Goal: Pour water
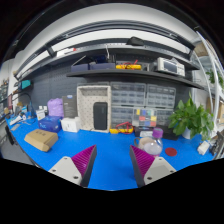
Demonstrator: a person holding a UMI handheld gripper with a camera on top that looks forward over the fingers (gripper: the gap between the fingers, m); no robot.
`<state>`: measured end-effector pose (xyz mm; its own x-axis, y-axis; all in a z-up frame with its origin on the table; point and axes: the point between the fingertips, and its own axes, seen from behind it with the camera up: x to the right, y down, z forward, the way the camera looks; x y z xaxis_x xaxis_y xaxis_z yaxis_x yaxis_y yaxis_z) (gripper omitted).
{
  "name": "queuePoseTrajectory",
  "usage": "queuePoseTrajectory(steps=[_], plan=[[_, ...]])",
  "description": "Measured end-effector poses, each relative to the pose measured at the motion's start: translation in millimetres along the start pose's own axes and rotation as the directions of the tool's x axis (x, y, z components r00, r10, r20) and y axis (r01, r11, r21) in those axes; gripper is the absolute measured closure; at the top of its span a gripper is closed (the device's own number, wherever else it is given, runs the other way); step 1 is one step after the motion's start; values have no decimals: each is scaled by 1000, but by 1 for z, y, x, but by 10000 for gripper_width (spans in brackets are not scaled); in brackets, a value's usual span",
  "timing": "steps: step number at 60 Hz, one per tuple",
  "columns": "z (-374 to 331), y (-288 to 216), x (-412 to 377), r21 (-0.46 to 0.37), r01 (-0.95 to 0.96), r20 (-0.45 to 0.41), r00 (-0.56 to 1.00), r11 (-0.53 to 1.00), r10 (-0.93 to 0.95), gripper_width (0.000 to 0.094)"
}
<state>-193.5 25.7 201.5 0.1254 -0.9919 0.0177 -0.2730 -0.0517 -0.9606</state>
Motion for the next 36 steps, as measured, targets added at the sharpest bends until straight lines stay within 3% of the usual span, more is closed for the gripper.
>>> queuePoseTrajectory(steps=[10, 11, 15, 36], plan=[[-14, 48, 50, -52, -27, -102, 994, 998, 22, 279], [-7, 33, 47, -58, -30, -110, 994, 998, 23, 278], [-14, 66, 74, -57, -60, -134, 990, 997, 52, 279], [43, 77, 119, -54, -81, -117, 990, 995, 74, 285]])
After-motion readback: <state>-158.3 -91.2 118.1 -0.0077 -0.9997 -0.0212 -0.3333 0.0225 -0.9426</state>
